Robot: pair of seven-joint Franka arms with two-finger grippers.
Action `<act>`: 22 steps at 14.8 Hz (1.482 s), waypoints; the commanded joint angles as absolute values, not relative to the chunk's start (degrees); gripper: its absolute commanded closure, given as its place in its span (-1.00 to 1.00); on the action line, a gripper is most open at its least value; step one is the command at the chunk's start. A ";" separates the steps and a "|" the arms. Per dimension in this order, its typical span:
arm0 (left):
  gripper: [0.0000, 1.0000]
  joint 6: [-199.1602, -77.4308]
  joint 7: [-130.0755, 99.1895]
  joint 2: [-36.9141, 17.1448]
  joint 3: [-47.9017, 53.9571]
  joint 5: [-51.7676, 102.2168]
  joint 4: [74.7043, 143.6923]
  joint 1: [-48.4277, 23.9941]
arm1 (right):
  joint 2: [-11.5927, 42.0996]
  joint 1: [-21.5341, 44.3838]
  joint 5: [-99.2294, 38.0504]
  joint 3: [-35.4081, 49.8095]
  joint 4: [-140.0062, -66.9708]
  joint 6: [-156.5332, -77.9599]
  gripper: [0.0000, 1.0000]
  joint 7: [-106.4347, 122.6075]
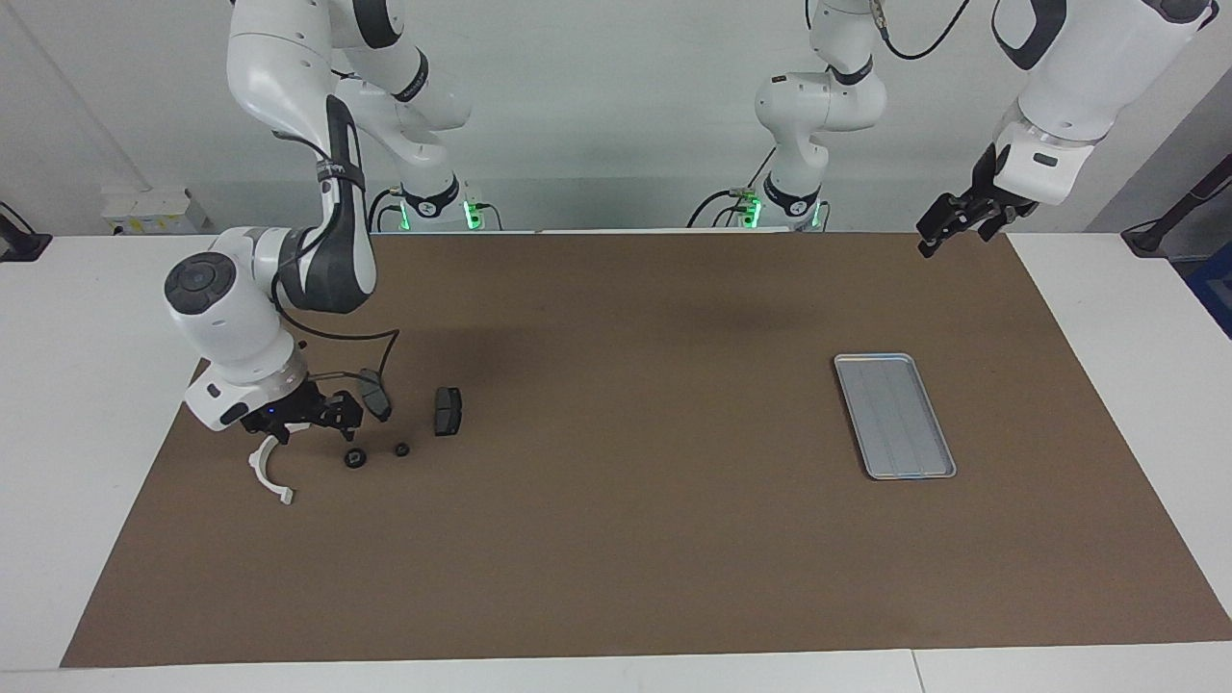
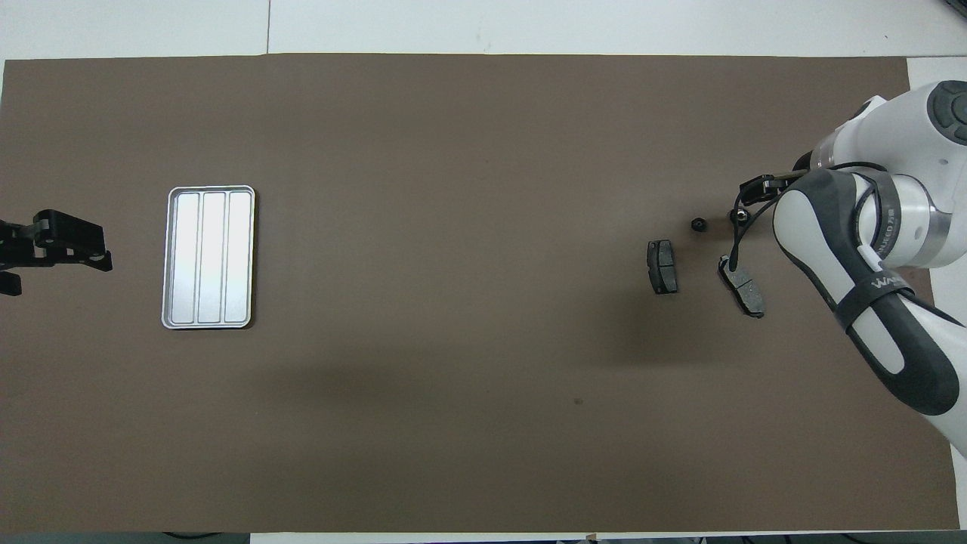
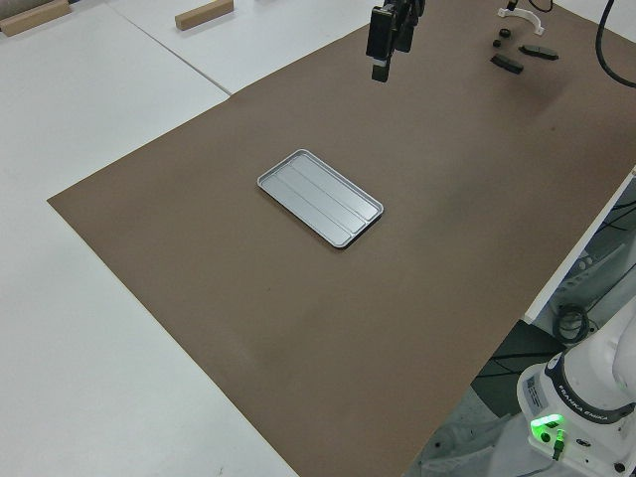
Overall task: Pick bearing gear from pile to tray
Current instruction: 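Grasp the farther black bearing with the right gripper and lift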
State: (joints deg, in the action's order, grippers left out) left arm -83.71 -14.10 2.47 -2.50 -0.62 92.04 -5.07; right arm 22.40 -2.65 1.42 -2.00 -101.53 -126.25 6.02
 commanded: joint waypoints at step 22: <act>-1.00 -83.41 -13.80 3.69 -2.11 -0.88 93.08 -4.66 | 24.96 -2.90 0.97 -0.97 -105.29 -129.46 -0.85 8.09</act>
State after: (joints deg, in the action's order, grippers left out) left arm -83.71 -14.10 2.47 -2.50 -0.62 92.04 -5.07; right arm 25.24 -2.57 1.41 -1.31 -104.31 -128.30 6.24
